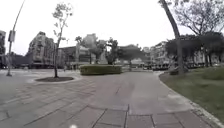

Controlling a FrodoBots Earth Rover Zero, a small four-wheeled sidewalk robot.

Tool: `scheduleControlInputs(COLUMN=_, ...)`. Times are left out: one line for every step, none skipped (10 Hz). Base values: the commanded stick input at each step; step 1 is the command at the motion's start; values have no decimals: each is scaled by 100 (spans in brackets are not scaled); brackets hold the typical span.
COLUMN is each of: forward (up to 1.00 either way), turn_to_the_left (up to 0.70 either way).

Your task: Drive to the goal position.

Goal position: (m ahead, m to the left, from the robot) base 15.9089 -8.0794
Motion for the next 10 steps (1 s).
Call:
scheduleControlInputs(forward=70, turn_to_the_left=0)
scheduleControlInputs(forward=70, turn_to_the_left=0)
scheduleControlInputs(forward=70, turn_to_the_left=0)
scheduleControlInputs(forward=70, turn_to_the_left=0)
scheduleControlInputs(forward=70, turn_to_the_left=0)
scheduleControlInputs(forward=70, turn_to_the_left=-4)
scheduleControlInputs(forward=70, turn_to_the_left=-27)
scheduleControlInputs(forward=70, turn_to_the_left=-34)
scheduleControlInputs(forward=70, turn_to_the_left=-27)
scheduleControlInputs(forward=70, turn_to_the_left=-8)
